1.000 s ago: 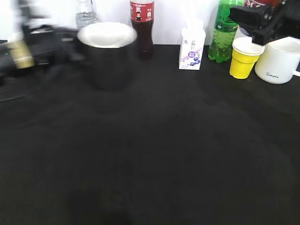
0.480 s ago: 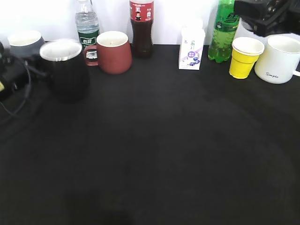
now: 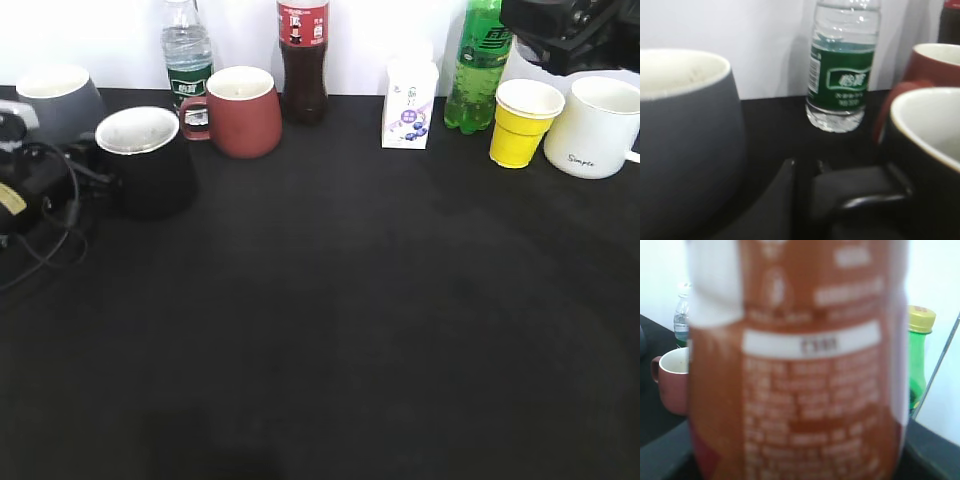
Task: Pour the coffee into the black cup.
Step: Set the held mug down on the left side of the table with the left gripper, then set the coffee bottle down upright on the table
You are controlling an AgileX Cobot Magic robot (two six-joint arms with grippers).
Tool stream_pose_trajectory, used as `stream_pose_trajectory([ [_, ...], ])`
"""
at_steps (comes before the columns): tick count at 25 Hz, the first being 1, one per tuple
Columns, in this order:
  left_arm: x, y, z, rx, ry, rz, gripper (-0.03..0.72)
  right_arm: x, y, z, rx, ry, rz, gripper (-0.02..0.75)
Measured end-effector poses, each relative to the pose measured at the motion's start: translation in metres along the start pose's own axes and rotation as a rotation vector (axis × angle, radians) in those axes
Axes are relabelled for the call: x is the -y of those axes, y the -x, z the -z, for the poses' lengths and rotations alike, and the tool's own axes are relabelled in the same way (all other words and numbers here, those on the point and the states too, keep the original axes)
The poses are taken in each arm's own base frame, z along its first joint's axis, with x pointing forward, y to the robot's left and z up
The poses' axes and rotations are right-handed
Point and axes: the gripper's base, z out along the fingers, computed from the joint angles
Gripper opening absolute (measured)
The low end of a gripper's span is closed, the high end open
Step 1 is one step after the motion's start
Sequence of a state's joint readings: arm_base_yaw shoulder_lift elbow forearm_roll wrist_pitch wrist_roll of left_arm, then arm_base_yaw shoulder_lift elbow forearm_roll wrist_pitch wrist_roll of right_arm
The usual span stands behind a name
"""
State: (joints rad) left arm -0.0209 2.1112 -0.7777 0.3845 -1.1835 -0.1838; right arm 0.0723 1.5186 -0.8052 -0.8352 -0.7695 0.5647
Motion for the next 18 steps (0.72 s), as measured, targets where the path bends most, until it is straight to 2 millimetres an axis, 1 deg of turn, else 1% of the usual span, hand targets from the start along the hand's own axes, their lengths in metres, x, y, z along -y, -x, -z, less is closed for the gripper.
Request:
stream_pose_trajectory([
  [2, 0.002, -0.004, 0.007, -0.004, 0.005, 0.021, 0.259, 0.000, 0.000, 0.000, 0.000, 0.000, 0.000, 0.528],
  [3, 0.002, -0.004, 0.009, -0.004, 0.009, 0.026, 0.273, 0.000, 0.000, 0.000, 0.000, -0.001, -0.001, 0.528],
  [4, 0.004, -0.004, 0.016, -0.009, 0.013, 0.034, 0.286, 0.000, 0.000, 0.000, -0.001, -0.002, -0.001, 0.527],
  [6, 0.009, -0.005, 0.037, -0.047, 0.039, 0.057, 0.293, 0.002, -0.001, 0.000, -0.016, -0.027, -0.015, 0.527],
  [7, 0.013, -0.005, 0.056, -0.079, 0.076, 0.079, 0.293, 0.005, -0.003, 0.000, -0.029, -0.059, -0.040, 0.527],
  [8, 0.015, -0.004, 0.062, -0.087, 0.083, 0.084, 0.293, 0.008, -0.009, -0.002, -0.046, -0.079, -0.066, 0.527],
  [9, 0.020, 0.000, 0.077, -0.097, 0.085, 0.087, 0.293, 0.010, -0.019, -0.006, -0.078, -0.087, -0.087, 0.527],
  [10, 0.028, 0.009, 0.096, -0.092, 0.080, 0.084, 0.293, 0.013, -0.039, -0.013, -0.133, -0.086, -0.115, 0.528],
  [11, 0.034, 0.015, 0.103, -0.082, 0.048, 0.069, 0.293, 0.014, -0.054, -0.017, -0.172, -0.083, -0.136, 0.528],
  [13, 0.046, 0.028, 0.107, -0.047, -0.048, 0.026, 0.293, 0.013, -0.087, -0.027, -0.243, -0.039, -0.156, 0.528],
  [14, 0.051, 0.030, 0.107, -0.040, -0.077, 0.018, 0.293, 0.010, -0.102, -0.031, -0.260, 0.002, -0.137, 0.528],
  [16, 0.059, 0.030, 0.106, -0.045, -0.114, 0.015, 0.293, 0.005, -0.131, -0.037, -0.299, 0.052, -0.095, 0.528],
  [17, 0.062, 0.029, 0.105, -0.046, -0.127, 0.013, 0.293, 0.004, -0.143, -0.038, -0.309, 0.069, -0.060, 0.528],
  [18, 0.064, 0.029, 0.105, -0.048, -0.140, 0.009, 0.293, 0.003, -0.151, -0.040, -0.295, 0.082, -0.039, 0.528],
])
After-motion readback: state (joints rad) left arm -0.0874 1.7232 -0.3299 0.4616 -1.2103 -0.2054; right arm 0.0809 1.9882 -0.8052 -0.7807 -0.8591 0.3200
